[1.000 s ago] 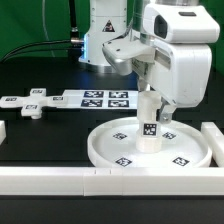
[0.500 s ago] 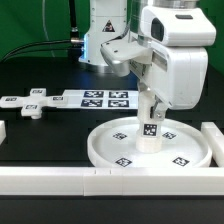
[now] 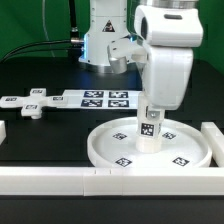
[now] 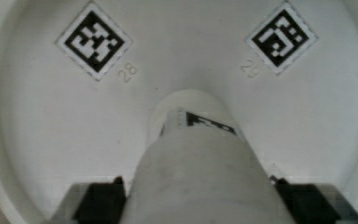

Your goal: Assemble round table

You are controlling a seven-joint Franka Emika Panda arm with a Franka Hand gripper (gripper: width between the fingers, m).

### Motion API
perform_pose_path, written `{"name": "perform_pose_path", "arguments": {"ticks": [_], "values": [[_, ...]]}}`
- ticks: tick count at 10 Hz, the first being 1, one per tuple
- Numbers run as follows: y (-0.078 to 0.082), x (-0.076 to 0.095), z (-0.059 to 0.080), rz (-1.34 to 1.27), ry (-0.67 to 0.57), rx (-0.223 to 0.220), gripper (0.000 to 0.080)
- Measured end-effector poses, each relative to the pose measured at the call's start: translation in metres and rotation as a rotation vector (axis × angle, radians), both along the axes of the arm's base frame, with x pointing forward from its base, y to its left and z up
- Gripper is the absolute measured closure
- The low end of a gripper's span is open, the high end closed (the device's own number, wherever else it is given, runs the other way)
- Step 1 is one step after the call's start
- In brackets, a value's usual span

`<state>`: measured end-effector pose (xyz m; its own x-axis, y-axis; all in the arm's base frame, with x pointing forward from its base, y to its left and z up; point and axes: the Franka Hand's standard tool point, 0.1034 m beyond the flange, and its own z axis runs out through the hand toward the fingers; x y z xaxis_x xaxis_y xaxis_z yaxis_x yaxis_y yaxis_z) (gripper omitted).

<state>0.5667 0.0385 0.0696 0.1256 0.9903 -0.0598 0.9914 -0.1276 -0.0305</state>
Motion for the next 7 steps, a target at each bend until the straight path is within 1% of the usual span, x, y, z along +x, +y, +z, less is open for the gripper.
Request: {"name": "perform_pose_path", "arguments": {"ticks": [2,6,7], "values": [[0.0023,-0.0002,0.0001,-0.163,-0.009,-0.006,0.0392],[0.0022,-0.0004,0.0001,-0.407,-0.020,-0.014,0.0392],[0.0016,-0.0012,0.0001,-0.574,-0.021,-0.010,0.0392]]}}
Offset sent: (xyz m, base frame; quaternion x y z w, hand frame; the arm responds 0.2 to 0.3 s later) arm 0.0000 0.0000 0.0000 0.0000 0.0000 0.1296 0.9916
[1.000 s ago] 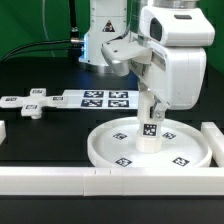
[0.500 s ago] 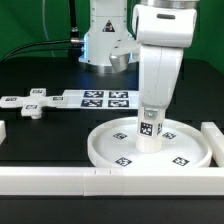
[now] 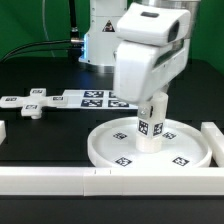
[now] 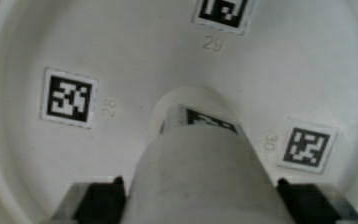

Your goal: Assemble round table

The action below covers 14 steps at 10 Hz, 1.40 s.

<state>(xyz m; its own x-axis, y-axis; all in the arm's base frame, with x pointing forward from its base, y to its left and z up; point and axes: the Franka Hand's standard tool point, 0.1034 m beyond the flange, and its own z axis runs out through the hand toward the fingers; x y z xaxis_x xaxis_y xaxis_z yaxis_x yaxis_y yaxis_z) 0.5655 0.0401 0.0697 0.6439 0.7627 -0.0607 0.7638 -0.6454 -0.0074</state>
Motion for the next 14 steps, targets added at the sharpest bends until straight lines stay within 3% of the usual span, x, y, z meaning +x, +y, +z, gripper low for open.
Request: {"name": "perform_pose_path", "arguments": {"ticks": [3,7,14], "values": [[-0.0014,-0.0002,-0.0003,-0.352,-0.003,0.014,0.0392],[-0.0012,-0.0004,-0.0004,-0.587,-0.007,0.005,0.0392],[-0.0001,-0.0035,-0.0015,-1.334,0.025,0.021,0.0392]]}}
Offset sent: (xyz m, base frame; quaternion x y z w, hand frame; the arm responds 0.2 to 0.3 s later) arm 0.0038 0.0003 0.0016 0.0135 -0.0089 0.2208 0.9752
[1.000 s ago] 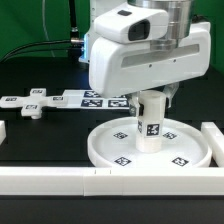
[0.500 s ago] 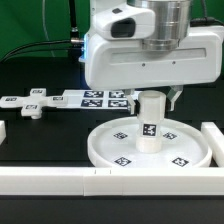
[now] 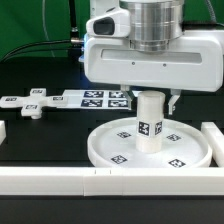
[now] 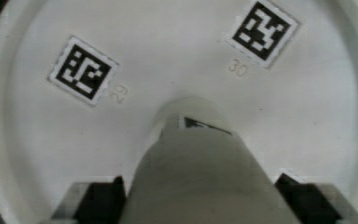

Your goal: Assemble round table

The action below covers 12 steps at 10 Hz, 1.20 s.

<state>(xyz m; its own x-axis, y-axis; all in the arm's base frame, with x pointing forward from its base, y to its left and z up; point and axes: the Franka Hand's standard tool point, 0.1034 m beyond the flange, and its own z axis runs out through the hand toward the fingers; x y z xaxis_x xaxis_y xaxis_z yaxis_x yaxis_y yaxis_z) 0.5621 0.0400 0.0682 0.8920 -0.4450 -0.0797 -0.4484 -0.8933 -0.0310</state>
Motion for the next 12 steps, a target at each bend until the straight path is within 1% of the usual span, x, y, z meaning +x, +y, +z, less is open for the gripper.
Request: {"name": "perform_pose_path", "arguments": {"ticks": [4,5,6,7,8,9,10,11,12], "values": [[0.0010,0.0006,0.0003,-0.243,0.014,-0.002,0.0390],[0.0010,0.0010,0.0004,-0.315,0.018,0.001,0.0390],[0.0002,0.0014,0.0000,-0.400,0.023,0.019,0.0390],[0.0001,0.0014,-0.0001,-0.406,0.024,0.021,0.0390],[0.0003,0.0013,-0.0003,-0.403,0.024,0.021,0.0319],[0.0008,0.0012,-0.0004,-0.402,0.024,0.022,0.0319],[0.0010,0.0011,-0.0005,-0.400,0.024,0.022,0.0206],[0.0020,0.0014,0.0006,-0.311,0.017,0.011,0.0161],[0.0061,0.0023,0.0038,-0.184,0.002,-0.003,0.0161]]}}
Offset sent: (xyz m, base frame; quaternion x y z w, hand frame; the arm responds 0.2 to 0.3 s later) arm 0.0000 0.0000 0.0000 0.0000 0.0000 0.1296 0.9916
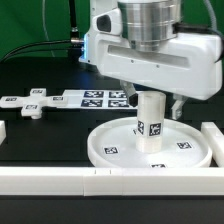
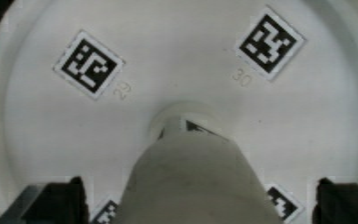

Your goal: Assemble round table

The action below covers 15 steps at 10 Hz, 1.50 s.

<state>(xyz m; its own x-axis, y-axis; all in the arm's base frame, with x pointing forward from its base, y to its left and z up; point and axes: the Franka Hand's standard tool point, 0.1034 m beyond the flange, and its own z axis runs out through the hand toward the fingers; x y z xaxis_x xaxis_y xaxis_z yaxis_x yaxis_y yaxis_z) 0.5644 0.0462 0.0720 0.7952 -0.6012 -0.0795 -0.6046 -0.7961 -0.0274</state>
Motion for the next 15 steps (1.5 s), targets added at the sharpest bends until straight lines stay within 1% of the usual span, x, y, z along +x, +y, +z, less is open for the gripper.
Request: {"name": "perform_pose_path", "arguments": {"ticks": [1,2,3,4,5,6,7,9,10,11,12,13,14,15], "values": [[0.001,-0.001,0.004,0.062,-0.008,0.011,0.0153],[0.001,-0.006,0.009,0.118,-0.013,0.016,0.0153],[0.002,-0.019,0.014,0.079,-0.034,0.015,0.0150],[-0.001,-0.041,0.016,0.024,-0.056,0.015,0.0150],[0.000,-0.043,0.014,0.037,-0.043,0.018,0.0150],[0.000,-0.040,0.014,0.038,-0.045,0.019,0.0150],[0.001,-0.041,0.014,0.040,-0.045,0.019,0.0150],[0.001,-0.047,0.013,0.188,-0.046,0.000,0.0150],[-0.011,-0.054,0.013,0.286,-0.053,0.008,0.0150],[-0.038,-0.063,0.011,0.321,-0.058,0.022,0.0150],[-0.055,-0.069,0.009,0.291,-0.054,0.036,0.0150],[-0.065,-0.069,0.008,0.262,-0.055,0.041,0.0150],[-0.059,-0.069,0.008,0.274,-0.055,0.043,0.0150],[-0.057,-0.069,0.008,0.280,-0.055,0.044,0.0150]]}}
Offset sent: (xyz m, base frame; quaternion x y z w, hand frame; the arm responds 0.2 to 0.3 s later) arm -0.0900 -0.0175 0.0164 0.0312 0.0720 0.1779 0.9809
